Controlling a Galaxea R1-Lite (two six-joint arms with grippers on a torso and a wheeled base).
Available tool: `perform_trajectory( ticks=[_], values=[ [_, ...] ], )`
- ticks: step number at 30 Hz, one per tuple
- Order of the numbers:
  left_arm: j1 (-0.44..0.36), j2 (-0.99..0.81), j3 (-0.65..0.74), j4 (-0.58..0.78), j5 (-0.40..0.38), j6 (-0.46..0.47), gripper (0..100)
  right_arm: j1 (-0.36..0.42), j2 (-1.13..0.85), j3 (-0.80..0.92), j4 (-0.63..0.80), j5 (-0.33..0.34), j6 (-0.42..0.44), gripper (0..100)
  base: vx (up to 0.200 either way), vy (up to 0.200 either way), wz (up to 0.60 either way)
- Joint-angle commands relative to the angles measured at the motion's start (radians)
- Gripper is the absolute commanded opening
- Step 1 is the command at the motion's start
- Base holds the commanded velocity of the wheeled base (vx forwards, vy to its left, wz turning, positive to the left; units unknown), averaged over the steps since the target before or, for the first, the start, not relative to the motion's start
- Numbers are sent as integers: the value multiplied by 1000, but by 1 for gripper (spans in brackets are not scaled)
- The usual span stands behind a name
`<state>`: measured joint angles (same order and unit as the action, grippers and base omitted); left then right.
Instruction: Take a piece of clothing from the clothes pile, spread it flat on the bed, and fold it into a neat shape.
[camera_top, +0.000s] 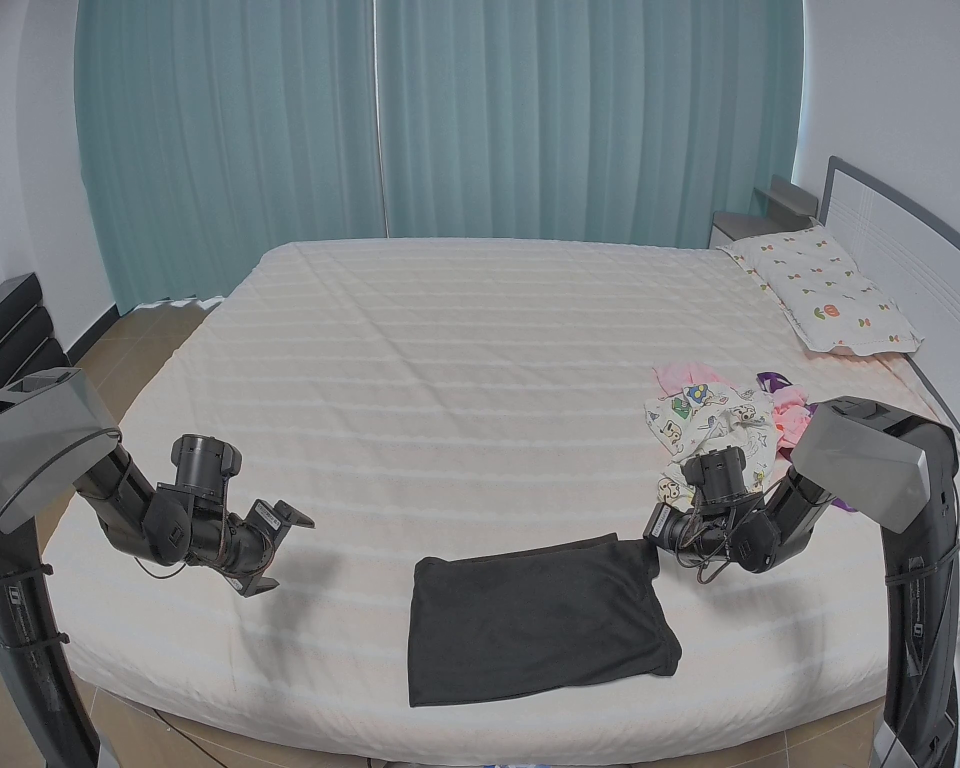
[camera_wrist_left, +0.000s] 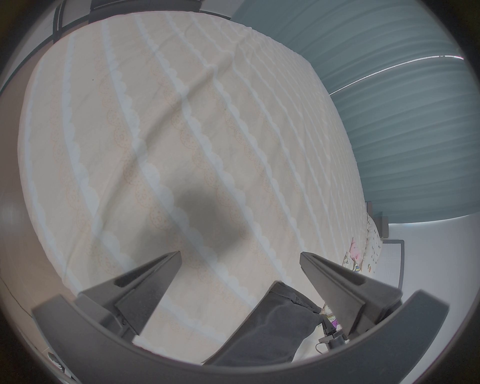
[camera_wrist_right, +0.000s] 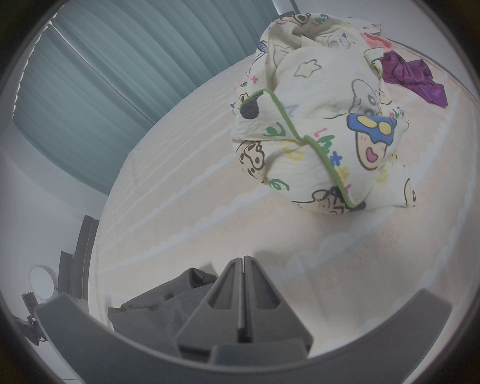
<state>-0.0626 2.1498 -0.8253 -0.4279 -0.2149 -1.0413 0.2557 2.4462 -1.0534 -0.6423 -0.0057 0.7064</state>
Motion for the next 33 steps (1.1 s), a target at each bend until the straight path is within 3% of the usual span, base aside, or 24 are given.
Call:
perform_trajectory(
  ticks=[1, 11, 15, 22, 25, 33],
  values=[
    [0, 1, 0, 0, 0, 0, 100, -7, 10, -13, -5, 0, 2, 100, 0, 0, 0],
    [0, 1, 2, 0, 0, 0, 100, 3, -52, 95, -31, 20, -15, 100, 0, 0, 0],
    [0, 1, 0, 0, 0, 0, 100, 7, -68, 170, -82, 35, -97, 100, 0, 0, 0],
    [0, 1, -1, 0, 2, 0, 100, 7, -118, 337, -158, 190, -240, 100, -171, 0, 0],
    [0, 1, -1, 0, 2, 0, 100, 10, -116, 355, -158, 196, -266, 100, -200, 0, 0],
    [0, 1, 0, 0, 6, 0, 100, 33, -104, 374, -158, 205, -300, 100, 0, 0, 0]
  ],
)
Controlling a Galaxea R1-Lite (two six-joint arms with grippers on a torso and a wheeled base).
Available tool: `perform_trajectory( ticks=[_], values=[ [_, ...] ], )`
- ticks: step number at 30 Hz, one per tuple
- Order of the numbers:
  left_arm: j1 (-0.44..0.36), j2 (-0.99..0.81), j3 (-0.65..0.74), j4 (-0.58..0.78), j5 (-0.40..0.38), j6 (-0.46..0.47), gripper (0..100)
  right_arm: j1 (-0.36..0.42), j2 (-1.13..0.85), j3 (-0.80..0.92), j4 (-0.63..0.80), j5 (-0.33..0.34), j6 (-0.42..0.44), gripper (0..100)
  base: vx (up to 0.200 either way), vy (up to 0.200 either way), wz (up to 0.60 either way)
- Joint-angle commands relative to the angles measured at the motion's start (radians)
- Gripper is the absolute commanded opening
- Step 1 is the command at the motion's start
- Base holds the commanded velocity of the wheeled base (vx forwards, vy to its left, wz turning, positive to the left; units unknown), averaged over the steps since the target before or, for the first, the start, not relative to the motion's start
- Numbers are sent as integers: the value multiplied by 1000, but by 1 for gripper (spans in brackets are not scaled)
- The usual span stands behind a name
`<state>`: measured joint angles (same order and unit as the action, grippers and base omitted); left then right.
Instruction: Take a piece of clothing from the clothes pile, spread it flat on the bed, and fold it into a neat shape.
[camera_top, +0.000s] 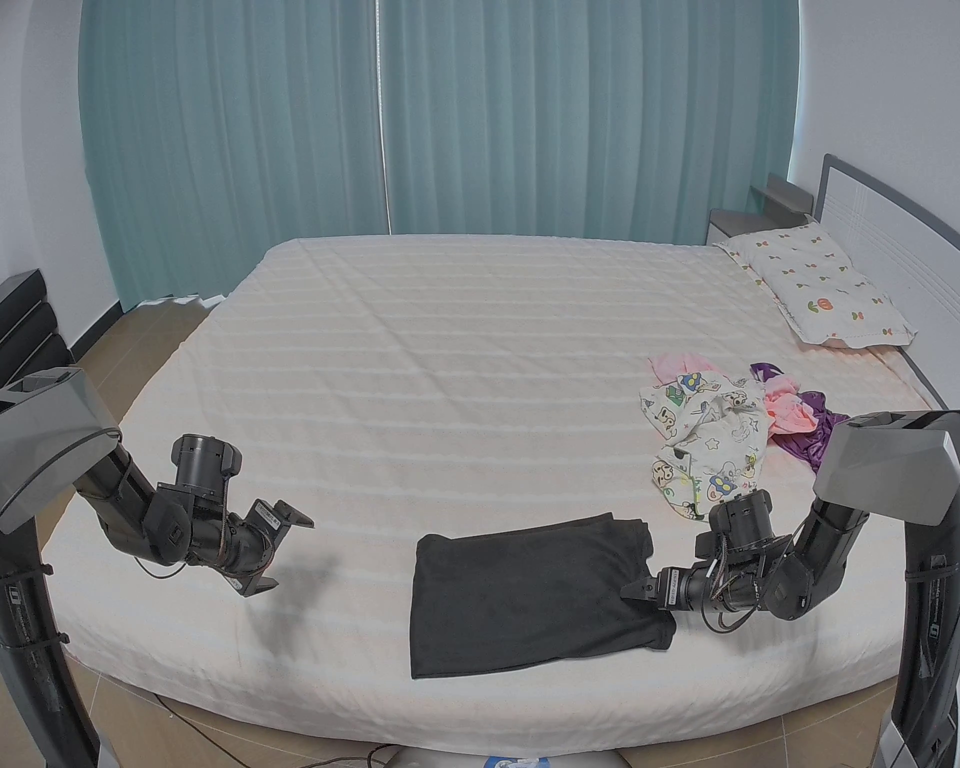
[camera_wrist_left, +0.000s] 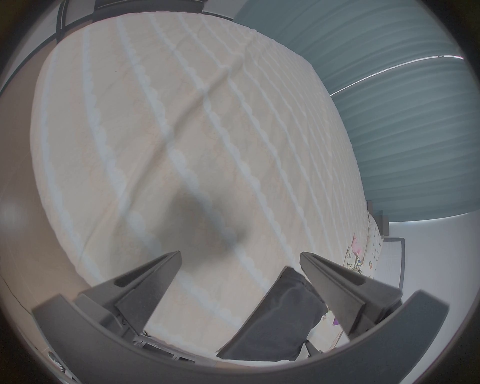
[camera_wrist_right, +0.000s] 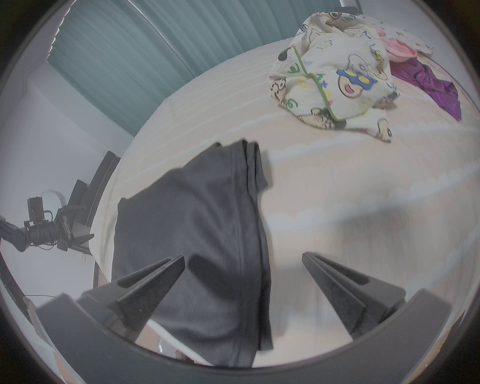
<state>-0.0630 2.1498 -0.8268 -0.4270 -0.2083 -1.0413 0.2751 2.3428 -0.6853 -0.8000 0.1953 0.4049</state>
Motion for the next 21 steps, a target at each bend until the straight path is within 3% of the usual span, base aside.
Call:
perform_trajectory(
  ticks=[1, 4, 5, 21],
  values=[
    [-1, 1, 2, -1, 0, 0, 100, 18, -3, 6, 2, 15, 11, 100, 0, 0, 0],
    [-1, 1, 0, -1, 0, 0, 100, 29, -2, 7, 10, 23, 12, 100, 0, 0, 0],
    [-1, 2, 0, -1, 0, 0, 100, 29, 0, 7, 10, 21, 11, 0, 0, 0, 0],
    [-1, 2, 0, -1, 0, 0, 100, 13, -57, 36, 91, 15, -43, 0, 0, 0, 0]
  ],
)
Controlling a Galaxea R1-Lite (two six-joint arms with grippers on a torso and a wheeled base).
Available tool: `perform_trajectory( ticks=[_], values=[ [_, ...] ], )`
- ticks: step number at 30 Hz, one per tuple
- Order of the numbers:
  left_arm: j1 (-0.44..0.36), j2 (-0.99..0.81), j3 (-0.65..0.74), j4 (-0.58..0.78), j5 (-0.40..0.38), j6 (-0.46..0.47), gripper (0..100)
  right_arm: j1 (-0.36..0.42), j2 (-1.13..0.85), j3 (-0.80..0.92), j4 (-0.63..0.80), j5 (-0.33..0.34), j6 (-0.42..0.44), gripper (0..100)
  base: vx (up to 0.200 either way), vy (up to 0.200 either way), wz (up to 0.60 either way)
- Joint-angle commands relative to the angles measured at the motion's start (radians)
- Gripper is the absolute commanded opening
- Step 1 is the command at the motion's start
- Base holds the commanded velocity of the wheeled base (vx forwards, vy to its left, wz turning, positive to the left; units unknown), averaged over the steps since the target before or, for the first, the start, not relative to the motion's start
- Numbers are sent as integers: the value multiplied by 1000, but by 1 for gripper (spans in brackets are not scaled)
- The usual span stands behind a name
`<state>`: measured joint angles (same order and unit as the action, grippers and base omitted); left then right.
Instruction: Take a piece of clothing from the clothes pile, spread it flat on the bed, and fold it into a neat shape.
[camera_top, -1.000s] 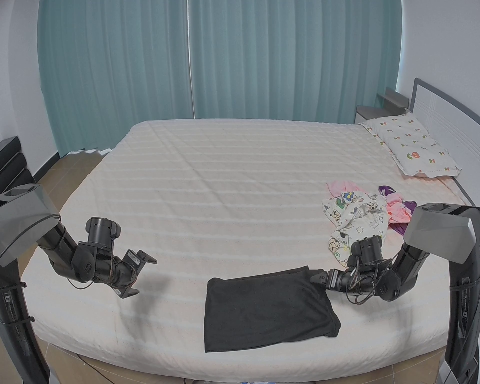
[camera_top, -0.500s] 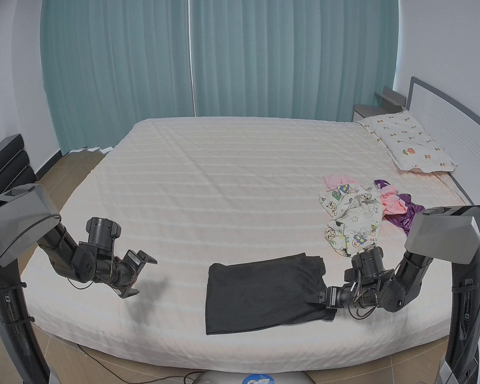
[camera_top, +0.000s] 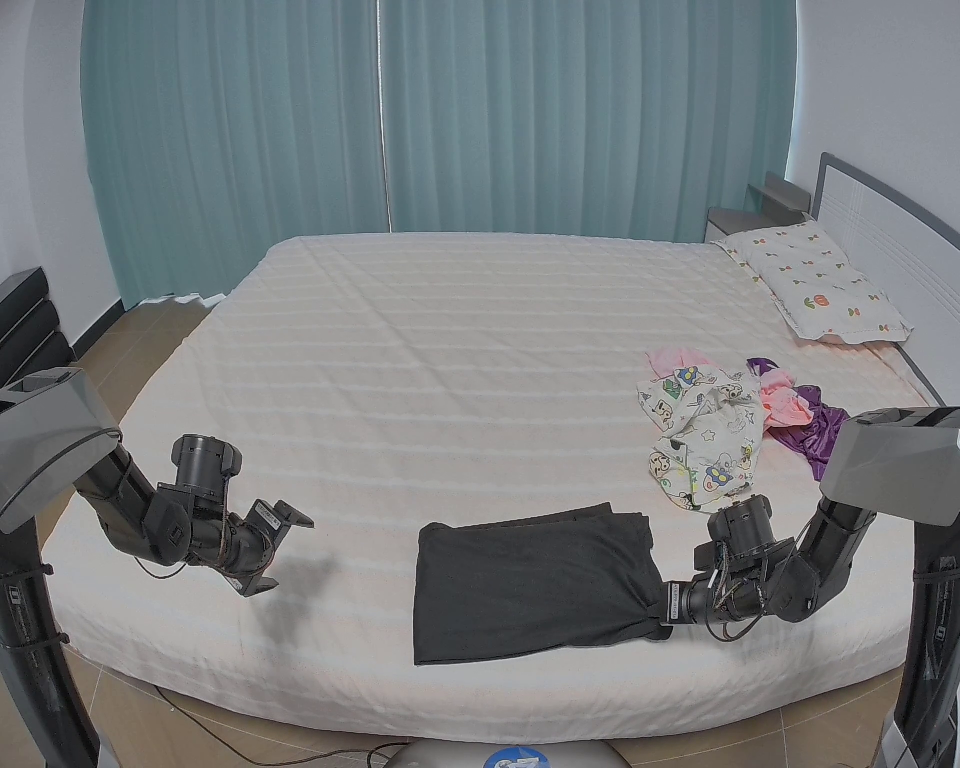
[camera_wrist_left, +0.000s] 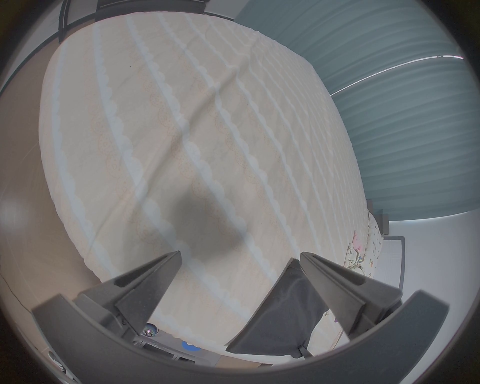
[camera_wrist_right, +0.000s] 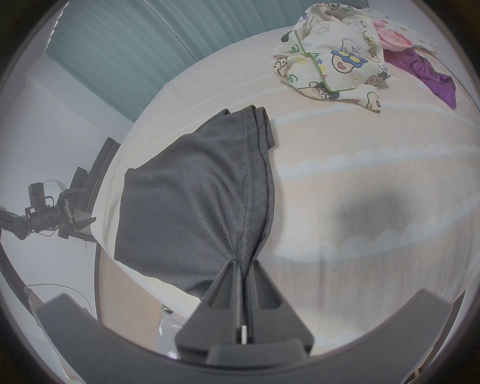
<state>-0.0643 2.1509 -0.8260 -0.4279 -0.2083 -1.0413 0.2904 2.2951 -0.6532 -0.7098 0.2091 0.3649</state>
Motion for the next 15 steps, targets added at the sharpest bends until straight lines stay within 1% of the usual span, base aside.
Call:
perform_trajectory(
  ticks=[1, 4, 5, 12, 15],
  values=[
    [0, 1, 1, 0, 0, 0, 100, -2, -6, 4, 1, -1, -7, 0, 0, 0, 0],
    [0, 1, 1, 0, 0, 0, 100, 1, -5, 6, 1, -1, -9, 0, 0, 0, 0],
    [1, 1, -1, 0, 0, 0, 100, 1, -5, 4, 1, -1, -9, 100, 0, 0, 0],
    [1, 0, -1, 0, -2, 0, 100, -2, -19, -9, -16, -1, 9, 100, 0, 0, 0],
    [0, 0, -1, 0, -2, 0, 100, -4, -36, -25, -33, 1, 62, 100, 0, 0, 0]
  ],
)
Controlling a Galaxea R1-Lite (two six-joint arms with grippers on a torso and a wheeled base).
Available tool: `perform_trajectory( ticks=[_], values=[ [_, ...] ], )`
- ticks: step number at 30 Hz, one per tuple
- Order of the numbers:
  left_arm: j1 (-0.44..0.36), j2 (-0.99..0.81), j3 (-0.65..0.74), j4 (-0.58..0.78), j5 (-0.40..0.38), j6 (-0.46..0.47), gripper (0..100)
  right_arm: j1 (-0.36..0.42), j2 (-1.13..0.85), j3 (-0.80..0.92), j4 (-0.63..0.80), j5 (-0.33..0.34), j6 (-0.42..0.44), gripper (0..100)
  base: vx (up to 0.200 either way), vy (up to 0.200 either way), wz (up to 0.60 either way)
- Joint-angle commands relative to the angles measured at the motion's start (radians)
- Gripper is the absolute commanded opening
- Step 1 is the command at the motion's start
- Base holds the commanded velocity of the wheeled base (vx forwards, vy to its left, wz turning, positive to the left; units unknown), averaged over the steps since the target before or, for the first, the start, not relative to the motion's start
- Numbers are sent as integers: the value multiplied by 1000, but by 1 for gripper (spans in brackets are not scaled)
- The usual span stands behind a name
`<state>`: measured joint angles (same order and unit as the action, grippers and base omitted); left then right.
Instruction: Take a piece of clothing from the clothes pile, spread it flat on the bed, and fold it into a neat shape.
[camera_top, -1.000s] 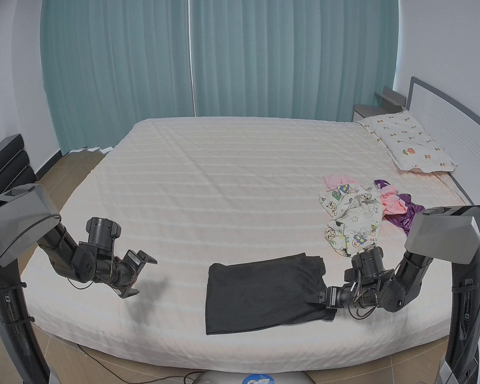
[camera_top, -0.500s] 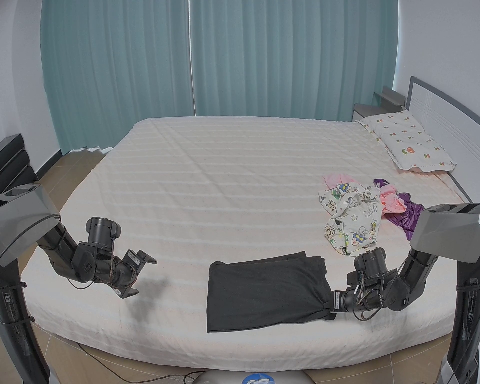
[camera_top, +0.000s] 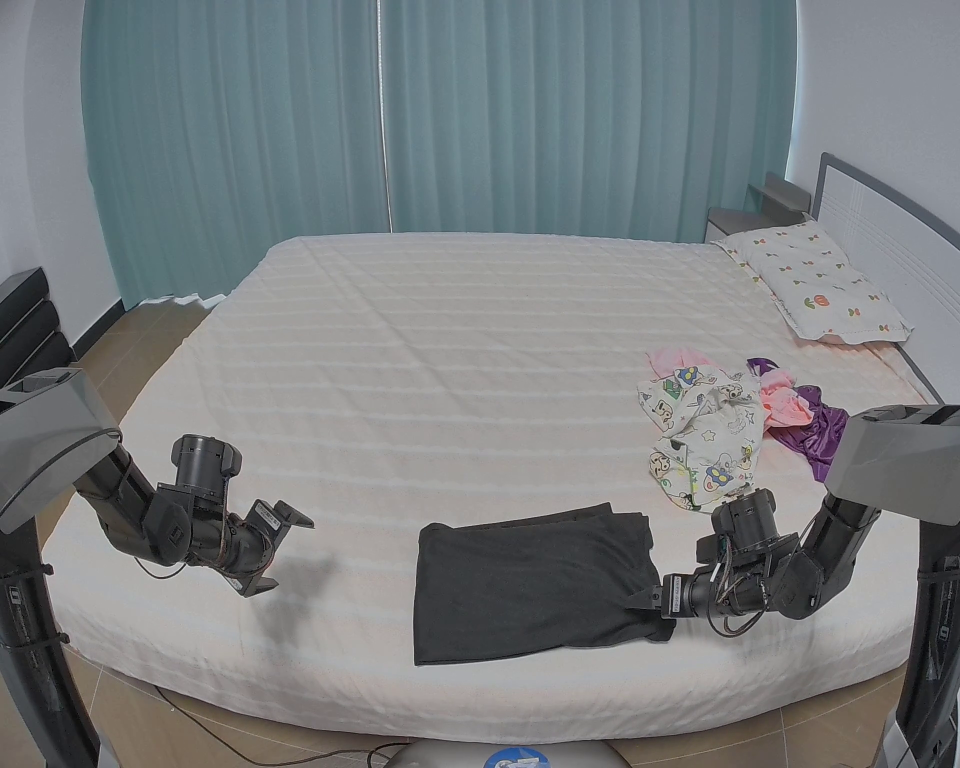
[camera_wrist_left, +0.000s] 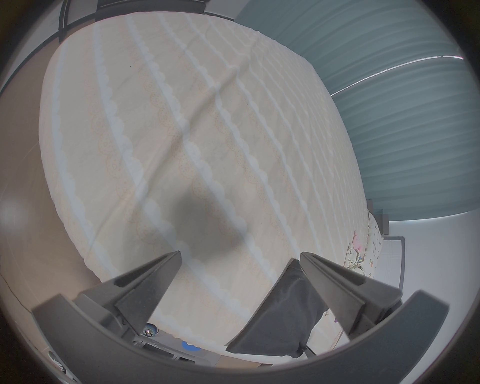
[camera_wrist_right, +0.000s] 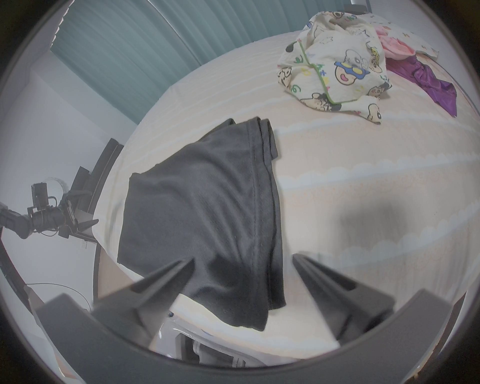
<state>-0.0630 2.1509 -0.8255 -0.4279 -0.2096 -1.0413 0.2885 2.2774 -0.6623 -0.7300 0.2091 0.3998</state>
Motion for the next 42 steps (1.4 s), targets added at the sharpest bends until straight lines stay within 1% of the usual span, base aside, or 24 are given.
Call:
perform_trajectory(
  ticks=[1, 2, 4, 9, 11, 12, 14, 16, 21, 25, 26, 31, 33, 38, 42],
  values=[
    [-1, 0, -1, 0, -1, 0, 100, -2, -18, -16, -12, 1, 27, 100, 0, 0, 0],
    [-1, 0, -1, 0, -1, 0, 100, -2, -16, -26, -25, 1, 60, 100, 0, -200, 0],
    [-3, 0, -1, 0, 1, 0, 100, -5, -10, -42, -40, -2, 94, 100, 0, -200, 0],
    [-6, 1, -1, 0, 2, 0, 100, -15, 39, -71, -54, -7, 99, 100, 0, -200, 0],
    [-6, 1, 0, 0, 1, 0, 100, -8, 86, -99, -83, -37, 99, 100, 0, -200, 0],
    [-6, 1, 0, 0, 2, 0, 100, -2, 117, -118, -112, -74, 100, 100, 0, -200, 0],
    [-6, 1, 0, 0, 2, 0, 100, 12, 163, -145, -158, -125, 97, 100, 0, -200, 0],
    [-6, 1, -1, 0, 2, 0, 100, 17, 195, -155, -187, -143, 90, 100, 0, 0, 0],
    [-6, 1, -1, -2, 2, 0, 100, 17, 205, -171, -195, -131, 85, 100, 0, 0, 0],
    [-6, 6, -3, -2, 4, 0, 100, 20, 195, -157, -210, -28, 83, 100, 0, 0, 0],
    [-6, 6, -4, -2, 6, 0, 100, 20, 198, -157, -221, -19, 82, 100, 0, 0, 0],
    [-6, 7, -6, -2, 30, -2, 100, 20, 203, -137, -273, -10, 79, 100, 0, 0, 0],
    [-8, 7, -1, -2, 30, 0, 100, 20, 203, -128, -285, -7, 79, 100, 200, 0, 0],
    [-9, 7, -1, -2, 32, 0, 100, 29, 217, -103, -299, 24, 34, 100, 200, 0, 0],
    [-11, 9, -1, -2, 32, 0, 100, 44, 226, -105, -302, 26, 5, 100, 0, 0, 0]
  ],
)
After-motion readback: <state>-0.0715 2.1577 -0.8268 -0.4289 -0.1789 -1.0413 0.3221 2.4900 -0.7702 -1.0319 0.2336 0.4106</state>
